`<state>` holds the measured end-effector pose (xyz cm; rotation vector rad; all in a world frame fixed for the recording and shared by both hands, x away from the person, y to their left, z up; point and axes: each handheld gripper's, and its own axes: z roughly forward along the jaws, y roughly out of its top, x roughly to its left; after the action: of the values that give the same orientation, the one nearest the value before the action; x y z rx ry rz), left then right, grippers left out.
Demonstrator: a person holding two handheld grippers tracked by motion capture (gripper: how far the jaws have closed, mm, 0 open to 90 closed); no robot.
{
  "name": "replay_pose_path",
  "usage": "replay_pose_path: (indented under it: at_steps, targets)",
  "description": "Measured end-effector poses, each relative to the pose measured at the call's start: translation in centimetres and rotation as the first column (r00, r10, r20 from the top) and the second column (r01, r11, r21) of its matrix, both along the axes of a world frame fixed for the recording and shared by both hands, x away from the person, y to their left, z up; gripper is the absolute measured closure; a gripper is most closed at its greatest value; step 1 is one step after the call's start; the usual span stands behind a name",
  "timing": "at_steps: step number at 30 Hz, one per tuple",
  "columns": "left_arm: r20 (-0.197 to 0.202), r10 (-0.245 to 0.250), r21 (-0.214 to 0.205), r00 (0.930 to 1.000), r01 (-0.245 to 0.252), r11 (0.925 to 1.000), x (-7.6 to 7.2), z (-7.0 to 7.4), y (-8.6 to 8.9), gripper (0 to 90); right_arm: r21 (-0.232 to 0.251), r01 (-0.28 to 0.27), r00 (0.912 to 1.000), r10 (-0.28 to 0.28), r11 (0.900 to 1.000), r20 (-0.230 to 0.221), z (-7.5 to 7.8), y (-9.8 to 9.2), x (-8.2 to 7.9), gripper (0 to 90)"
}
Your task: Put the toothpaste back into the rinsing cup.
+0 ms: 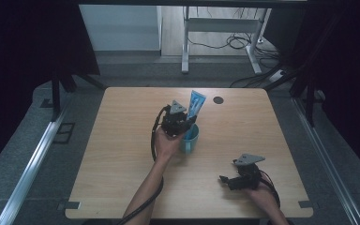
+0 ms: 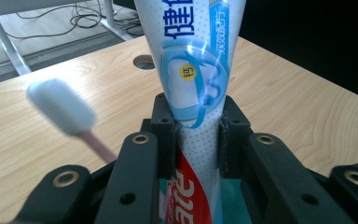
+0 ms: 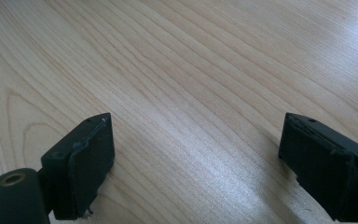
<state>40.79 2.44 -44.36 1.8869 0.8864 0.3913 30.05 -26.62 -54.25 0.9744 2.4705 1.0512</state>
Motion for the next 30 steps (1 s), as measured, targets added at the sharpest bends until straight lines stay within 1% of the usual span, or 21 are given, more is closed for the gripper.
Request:
replay_pose_path:
  at_steps: [8,13,14,15,19,23,30]
  targets:
    - [-0.001,-0.005,0.013,1.0,0.005,0.9999,-0.1,-0.5,-0.4,72.5,0.0,0.0,1.0,0.0,1.0,0.001,0.0,0.0,0.0,10.3]
    - [-0.006,0.002,0.006,1.0,-0.002,1.0,-0.2,-0.8,-0.5,72.4,-0.001,-0.001,1.0,0.001,1.0,0.001,0.0,0.0,0.0,10.3]
    - [-0.003,-0.001,0.008,1.0,0.002,1.0,-0.1,-0.9,-0.5,72.3,-0.001,-0.001,1.0,0.001,1.0,0.001,0.0,0.0,0.0,10.3]
    - [-0.008,0.004,0.007,1.0,-0.004,1.0,-0.2,-0.9,-0.5,72.3,-0.001,-0.001,1.0,0.001,1.0,0.001,0.0,0.0,0.0,10.3]
    - [-0.014,-0.001,0.01,0.9999,0.001,1.0,-0.2,-1.3,-0.7,72.1,0.0,-0.001,1.0,0.001,1.0,0.0,0.0,0.0,0.0,10.3]
    - [-0.018,-0.004,-0.009,0.9998,0.004,1.0,-0.1,-1.5,-0.4,71.8,0.0,0.0,1.0,0.0,1.0,0.001,0.0,0.0,0.0,10.3]
    - [-0.026,-0.01,-0.002,0.9996,0.01,0.9999,-0.2,-1.7,-0.3,71.3,0.0,0.0,1.0,0.0,1.0,0.001,0.0,0.0,0.0,10.3]
